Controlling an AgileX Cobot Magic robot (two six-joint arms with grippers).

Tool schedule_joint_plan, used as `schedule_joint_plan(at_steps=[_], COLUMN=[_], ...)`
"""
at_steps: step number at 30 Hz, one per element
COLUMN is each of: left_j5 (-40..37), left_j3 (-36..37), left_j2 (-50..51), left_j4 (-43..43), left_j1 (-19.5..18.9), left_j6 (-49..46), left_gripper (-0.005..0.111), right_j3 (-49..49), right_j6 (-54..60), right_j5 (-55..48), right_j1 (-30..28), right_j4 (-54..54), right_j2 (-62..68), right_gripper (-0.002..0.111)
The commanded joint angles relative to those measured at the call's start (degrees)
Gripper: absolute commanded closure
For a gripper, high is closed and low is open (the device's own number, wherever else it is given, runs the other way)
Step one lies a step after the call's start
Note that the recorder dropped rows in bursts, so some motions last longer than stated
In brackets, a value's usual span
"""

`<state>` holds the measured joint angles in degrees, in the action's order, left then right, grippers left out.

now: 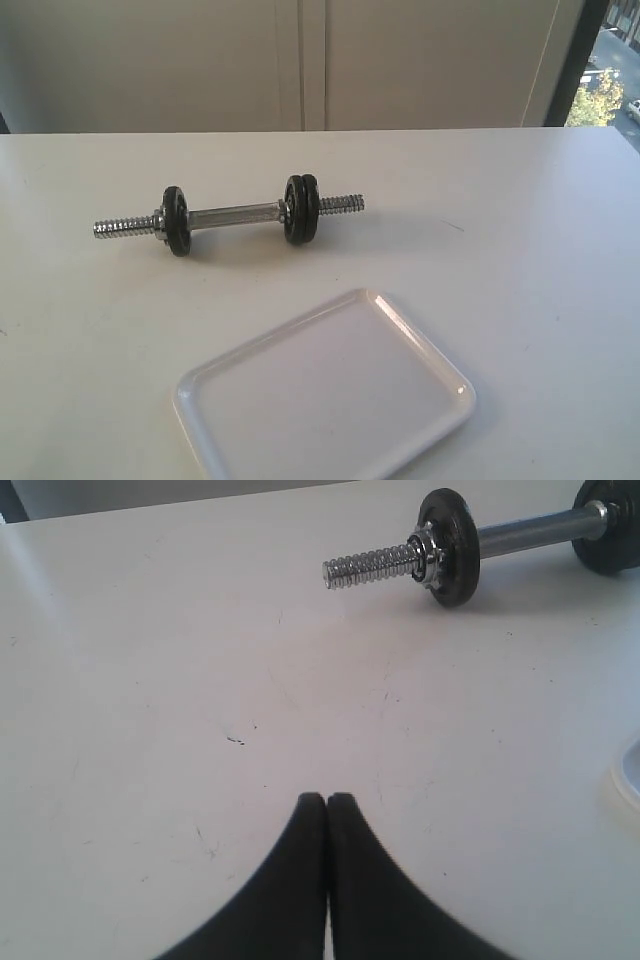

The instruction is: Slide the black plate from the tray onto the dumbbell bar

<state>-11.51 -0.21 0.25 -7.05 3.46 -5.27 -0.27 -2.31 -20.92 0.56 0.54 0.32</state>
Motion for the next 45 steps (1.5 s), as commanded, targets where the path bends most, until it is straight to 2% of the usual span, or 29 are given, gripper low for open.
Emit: schedule_joint_plan(at_steps=[1, 45], left_j5=[-0.2, -0.2], left_j3=[0.2, 0.2], left_j2=[-0.3, -0.3], left_j4=[-0.1, -0.1], left_j1=[0.0, 0.0], left_j6=[0.3, 0.3], left_gripper=[0.107, 0.107], right_j3=[0.3, 0.3], right_j6=[-0.4, -0.4], right_j5=[0.9, 0.9], right_j1=[0.1, 2.4], right_j4=[-0.5, -0.5], right_j2=[-0.3, -0.3], right_gripper=[0.108, 0.108])
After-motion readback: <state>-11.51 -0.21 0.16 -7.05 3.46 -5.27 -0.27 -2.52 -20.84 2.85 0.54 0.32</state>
